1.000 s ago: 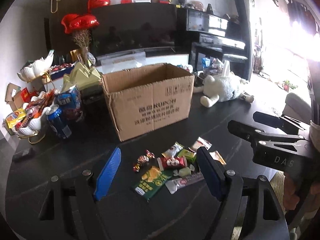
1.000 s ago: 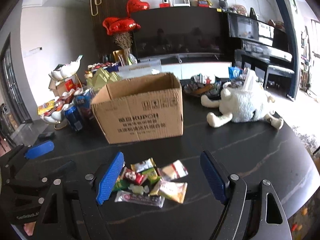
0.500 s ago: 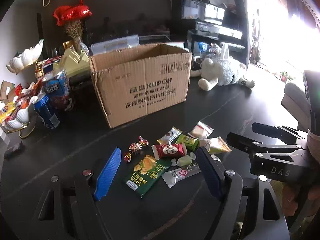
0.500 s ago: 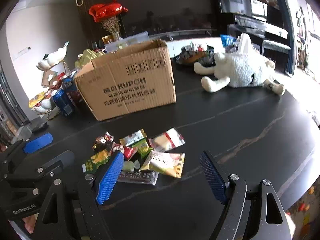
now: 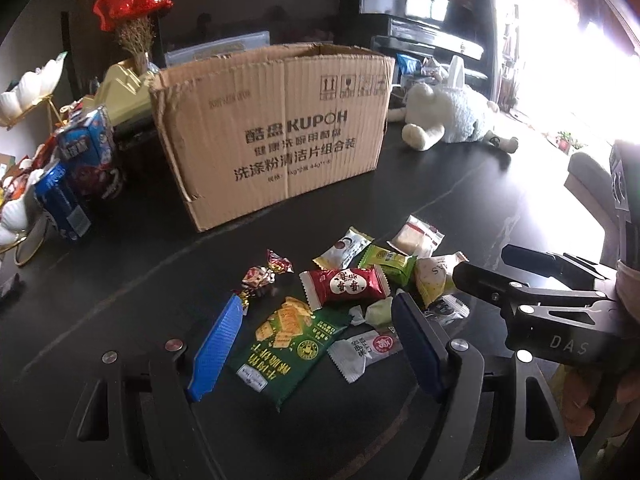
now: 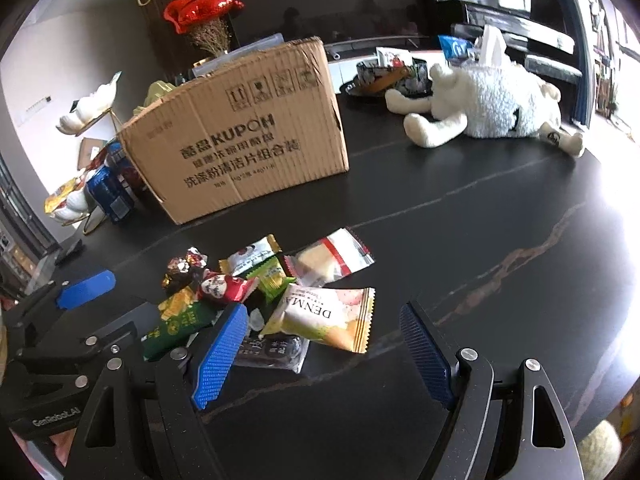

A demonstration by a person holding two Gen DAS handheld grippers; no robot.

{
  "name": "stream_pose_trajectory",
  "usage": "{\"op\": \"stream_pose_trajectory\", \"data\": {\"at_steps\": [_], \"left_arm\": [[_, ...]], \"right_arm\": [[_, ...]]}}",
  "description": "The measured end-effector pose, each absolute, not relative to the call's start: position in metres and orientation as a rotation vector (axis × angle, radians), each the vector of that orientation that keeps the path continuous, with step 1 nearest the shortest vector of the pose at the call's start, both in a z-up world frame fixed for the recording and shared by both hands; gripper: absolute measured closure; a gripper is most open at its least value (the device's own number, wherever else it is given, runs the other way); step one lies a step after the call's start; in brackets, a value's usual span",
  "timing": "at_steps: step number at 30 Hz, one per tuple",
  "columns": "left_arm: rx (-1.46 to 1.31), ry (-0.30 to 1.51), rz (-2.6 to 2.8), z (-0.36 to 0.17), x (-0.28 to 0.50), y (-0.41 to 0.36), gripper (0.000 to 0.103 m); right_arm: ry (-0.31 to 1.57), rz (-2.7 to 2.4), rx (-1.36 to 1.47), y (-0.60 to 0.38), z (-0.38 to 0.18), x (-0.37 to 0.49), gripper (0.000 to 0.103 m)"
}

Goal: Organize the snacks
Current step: 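Move both tools back to the snack pile on the table, then grasp the red wrapped snack with the left tool while the right tool grasps the white DENMA packet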

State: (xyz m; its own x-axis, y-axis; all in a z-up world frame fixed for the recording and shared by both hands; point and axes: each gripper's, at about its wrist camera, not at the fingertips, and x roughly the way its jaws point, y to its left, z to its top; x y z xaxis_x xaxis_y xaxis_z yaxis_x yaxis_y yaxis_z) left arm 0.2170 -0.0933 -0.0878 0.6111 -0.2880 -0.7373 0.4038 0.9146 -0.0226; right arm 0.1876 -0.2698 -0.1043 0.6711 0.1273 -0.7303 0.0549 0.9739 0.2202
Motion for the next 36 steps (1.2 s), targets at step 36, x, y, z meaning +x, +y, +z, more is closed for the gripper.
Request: {"op": "stream_pose_trajectory", "data": {"at_steps": [36], "left_arm": [[-0.012, 0.961, -0.497, -0.132, 0.262, -0.104, 0.054]], "right_arm": [[0.868, 0.045, 0.289, -0.274, -0.133, 0.209, 0.042]]}}
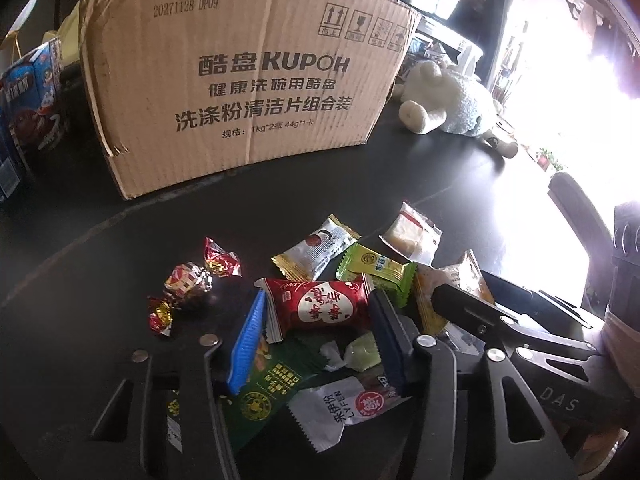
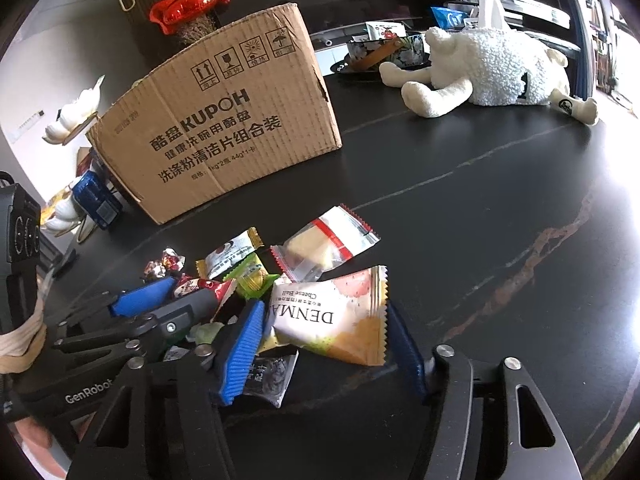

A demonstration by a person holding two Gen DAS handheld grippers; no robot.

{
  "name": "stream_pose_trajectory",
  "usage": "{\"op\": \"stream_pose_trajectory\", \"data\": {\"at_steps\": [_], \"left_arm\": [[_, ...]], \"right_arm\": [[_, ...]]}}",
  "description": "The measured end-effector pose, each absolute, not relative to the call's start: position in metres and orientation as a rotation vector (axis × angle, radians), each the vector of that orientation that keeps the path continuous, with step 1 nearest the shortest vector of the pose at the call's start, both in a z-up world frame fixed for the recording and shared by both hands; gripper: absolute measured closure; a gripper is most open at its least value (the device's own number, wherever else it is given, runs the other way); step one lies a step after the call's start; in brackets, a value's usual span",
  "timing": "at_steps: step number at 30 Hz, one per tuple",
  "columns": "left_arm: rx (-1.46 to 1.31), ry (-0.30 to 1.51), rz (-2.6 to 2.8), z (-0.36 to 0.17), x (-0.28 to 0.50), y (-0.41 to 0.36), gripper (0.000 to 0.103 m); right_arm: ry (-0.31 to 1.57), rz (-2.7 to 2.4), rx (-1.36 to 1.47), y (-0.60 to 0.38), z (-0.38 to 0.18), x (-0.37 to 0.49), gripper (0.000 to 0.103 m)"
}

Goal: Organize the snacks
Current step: 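Grasp the red wrapped snack with the left tool while the right tool grasps the white DENMA packet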

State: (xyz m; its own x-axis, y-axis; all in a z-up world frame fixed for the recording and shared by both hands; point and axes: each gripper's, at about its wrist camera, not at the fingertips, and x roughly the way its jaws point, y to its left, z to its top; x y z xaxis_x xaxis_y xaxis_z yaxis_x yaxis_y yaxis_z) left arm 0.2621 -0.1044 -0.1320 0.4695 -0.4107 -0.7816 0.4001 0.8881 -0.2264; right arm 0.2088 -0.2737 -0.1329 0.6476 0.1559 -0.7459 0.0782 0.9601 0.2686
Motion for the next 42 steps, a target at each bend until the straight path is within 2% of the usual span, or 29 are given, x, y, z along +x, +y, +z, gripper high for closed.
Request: {"op": "stream_pose_trajectory", "data": {"at_steps": [4, 10, 27, 42], "left_arm": [[-0.015, 0.945, -0.506, -0.127, 0.261, -0.107, 0.067], [-0.03, 0.943, -0.497, -0.125, 0.259, -0.106, 0.069], [-0.023, 0.829, -0.455, -0.085, 0.24, -0.099, 0.069], [-0.015, 0.679, -0.432, -0.024, 0.231, -0.087, 0.069]], "right_arm": [[0.87, 0.051, 0.301, -0.275, -0.133, 0.209, 0.056], [0.865, 0.048, 0.297, -0.274, -0.132, 0.207, 0.061], [0.787, 0.068, 0.278, -0.269, -0.099, 0.192, 0.062], [0.665, 0.109, 0.235, -0.26, -0.042, 0.193, 0.062]]}}
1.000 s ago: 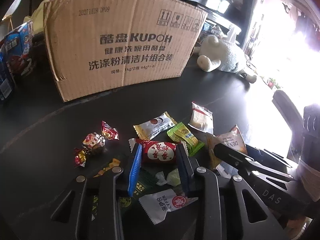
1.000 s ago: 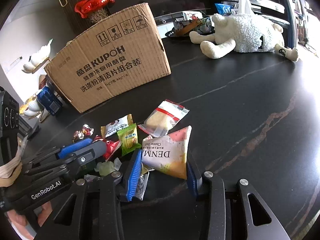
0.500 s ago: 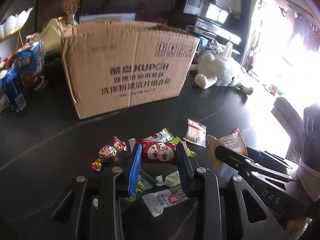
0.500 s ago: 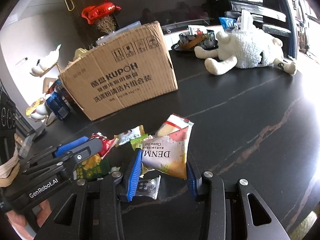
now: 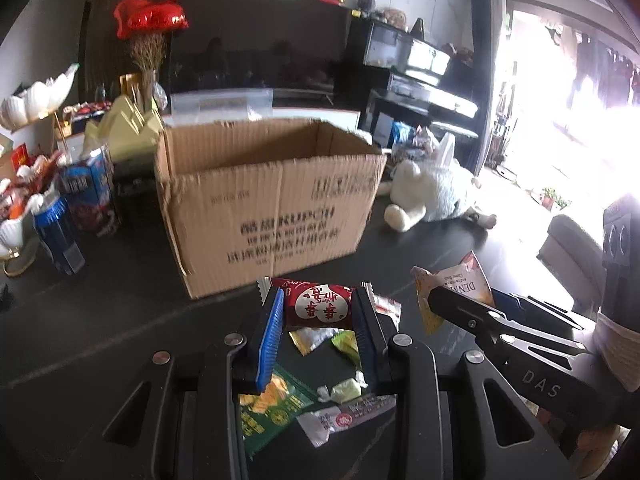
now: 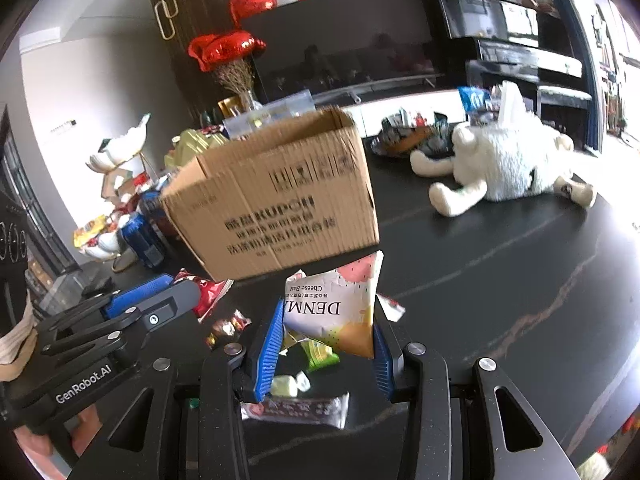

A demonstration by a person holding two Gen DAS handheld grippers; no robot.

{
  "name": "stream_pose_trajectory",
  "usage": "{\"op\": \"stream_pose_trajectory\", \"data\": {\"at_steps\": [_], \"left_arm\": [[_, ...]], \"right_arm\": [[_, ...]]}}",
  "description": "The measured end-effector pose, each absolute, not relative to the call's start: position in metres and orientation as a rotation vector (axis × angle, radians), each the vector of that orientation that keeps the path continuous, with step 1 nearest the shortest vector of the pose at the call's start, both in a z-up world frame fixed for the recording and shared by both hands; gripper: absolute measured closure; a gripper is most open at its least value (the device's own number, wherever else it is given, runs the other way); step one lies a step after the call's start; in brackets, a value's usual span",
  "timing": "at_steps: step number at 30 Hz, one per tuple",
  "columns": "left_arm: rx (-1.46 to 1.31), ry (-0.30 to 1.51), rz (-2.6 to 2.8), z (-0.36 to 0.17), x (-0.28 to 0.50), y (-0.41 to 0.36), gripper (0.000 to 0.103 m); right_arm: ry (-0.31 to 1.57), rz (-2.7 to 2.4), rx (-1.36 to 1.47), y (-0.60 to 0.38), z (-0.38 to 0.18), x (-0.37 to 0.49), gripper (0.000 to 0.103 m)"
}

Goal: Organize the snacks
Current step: 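Grasp the red wrapped snack with the left tool while the right tool grasps the white DENMA packet, then carry both snacks over the box and open both tools to drop them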

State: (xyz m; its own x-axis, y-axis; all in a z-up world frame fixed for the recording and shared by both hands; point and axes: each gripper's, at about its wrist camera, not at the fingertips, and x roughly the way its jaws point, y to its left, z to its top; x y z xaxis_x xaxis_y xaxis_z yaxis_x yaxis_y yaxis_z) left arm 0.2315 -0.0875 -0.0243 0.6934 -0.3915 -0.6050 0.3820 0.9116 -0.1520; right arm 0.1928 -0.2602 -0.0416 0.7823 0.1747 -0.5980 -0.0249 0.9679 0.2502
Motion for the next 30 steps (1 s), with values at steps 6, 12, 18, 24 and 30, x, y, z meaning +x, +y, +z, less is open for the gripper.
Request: {"op": "stream_pose_trajectory", "data": {"at_steps": [6, 12, 18, 24, 30], "left_arm": [[-0.008, 0.614, -0.402, 0.0, 0.239, -0.079, 0.069], [-0.007, 0.573, -0.371, 0.02, 0.251, -0.068, 0.069], [-0.019, 0.547, -0.35, 0.037, 0.264, -0.058, 0.069], [-0.002, 0.534, -0.324, 0.047, 0.282, -0.052, 0.069], [0.018, 0.53, -0.302, 0.057, 0.305, -0.051, 0.069]], "right_arm": [[0.611, 0.128, 0.221, -0.252, -0.018, 0.202, 0.062], [0.562, 0.158, 0.21, -0.241, 0.006, 0.218, 0.062], [0.541, 0.192, 0.19, -0.23, 0.025, 0.239, 0.062], [0.537, 0.21, 0.166, -0.224, 0.039, 0.265, 0.062], [0.55, 0.223, 0.132, -0.218, 0.048, 0.293, 0.062]]}}
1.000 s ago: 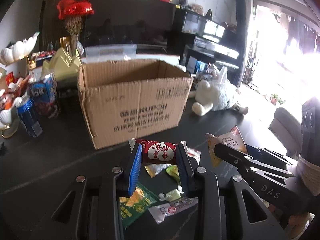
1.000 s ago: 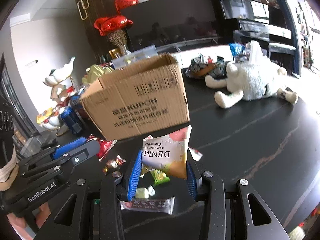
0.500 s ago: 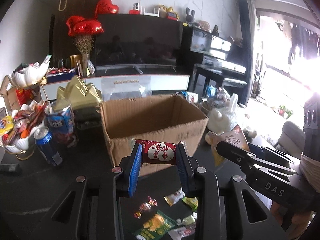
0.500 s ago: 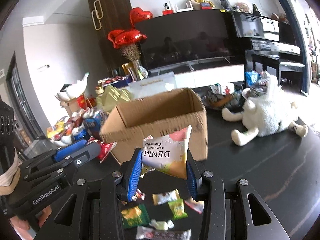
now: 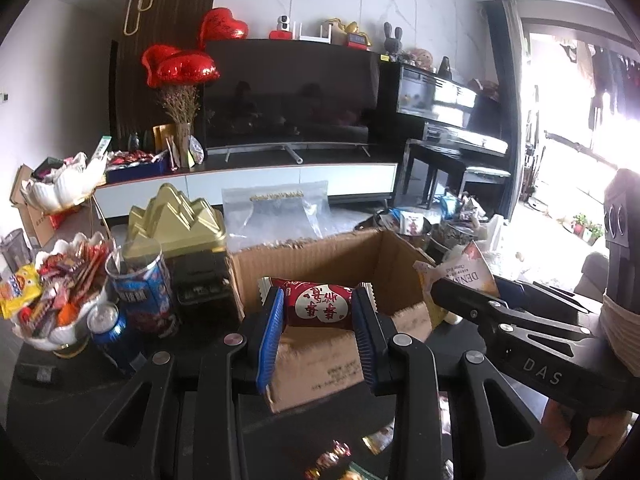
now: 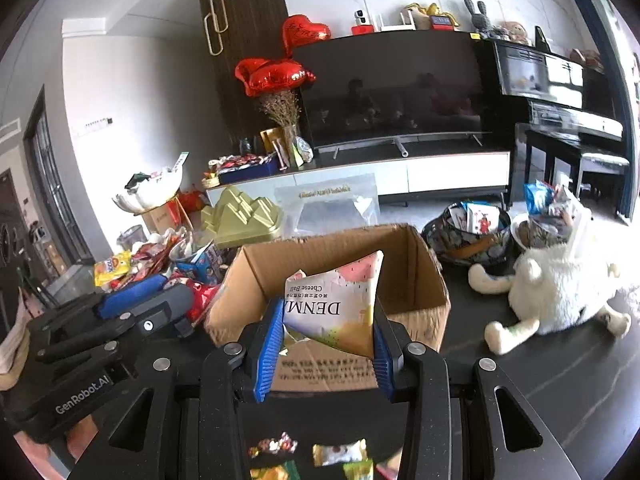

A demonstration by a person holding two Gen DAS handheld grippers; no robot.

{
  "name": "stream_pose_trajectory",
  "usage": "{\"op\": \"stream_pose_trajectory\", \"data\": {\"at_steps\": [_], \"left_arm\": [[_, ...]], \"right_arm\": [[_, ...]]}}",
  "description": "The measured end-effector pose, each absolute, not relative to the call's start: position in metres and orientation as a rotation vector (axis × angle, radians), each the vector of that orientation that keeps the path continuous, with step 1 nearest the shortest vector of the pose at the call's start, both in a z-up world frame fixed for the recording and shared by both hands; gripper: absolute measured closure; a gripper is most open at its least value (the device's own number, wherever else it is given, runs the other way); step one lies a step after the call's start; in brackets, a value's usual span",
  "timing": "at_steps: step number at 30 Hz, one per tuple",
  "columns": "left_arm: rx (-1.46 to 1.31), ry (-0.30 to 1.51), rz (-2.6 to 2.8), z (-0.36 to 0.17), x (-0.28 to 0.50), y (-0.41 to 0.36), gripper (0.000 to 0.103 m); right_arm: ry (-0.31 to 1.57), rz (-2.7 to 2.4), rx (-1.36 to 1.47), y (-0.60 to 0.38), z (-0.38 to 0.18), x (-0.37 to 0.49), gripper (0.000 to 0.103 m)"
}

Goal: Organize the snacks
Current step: 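Carry both snacks over the box and open both tools to drop them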

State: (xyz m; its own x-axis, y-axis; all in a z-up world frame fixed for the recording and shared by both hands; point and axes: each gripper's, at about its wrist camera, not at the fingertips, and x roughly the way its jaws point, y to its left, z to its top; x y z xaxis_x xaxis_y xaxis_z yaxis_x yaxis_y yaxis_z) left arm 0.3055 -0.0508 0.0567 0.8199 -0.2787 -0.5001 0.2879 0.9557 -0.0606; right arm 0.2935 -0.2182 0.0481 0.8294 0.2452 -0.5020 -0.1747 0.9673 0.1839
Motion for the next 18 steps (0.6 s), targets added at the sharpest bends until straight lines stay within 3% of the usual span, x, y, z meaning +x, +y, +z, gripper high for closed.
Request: {"op": "stream_pose_trajectory", "data": {"at_steps": [14, 18], "left_arm": [[0.044, 0.581, -0.265, 0.047, 0.363, -0.053, 0.067], [0.05, 0.582, -0.239, 0.049, 0.369, -0.053, 0.054]], "right_arm": [[0.627, 0.243, 0.129, -0.216, 0.041, 0.358, 0.061], [0.674, 0.22, 0.166, -0.221, 0.035, 0.372, 0.045]]}}
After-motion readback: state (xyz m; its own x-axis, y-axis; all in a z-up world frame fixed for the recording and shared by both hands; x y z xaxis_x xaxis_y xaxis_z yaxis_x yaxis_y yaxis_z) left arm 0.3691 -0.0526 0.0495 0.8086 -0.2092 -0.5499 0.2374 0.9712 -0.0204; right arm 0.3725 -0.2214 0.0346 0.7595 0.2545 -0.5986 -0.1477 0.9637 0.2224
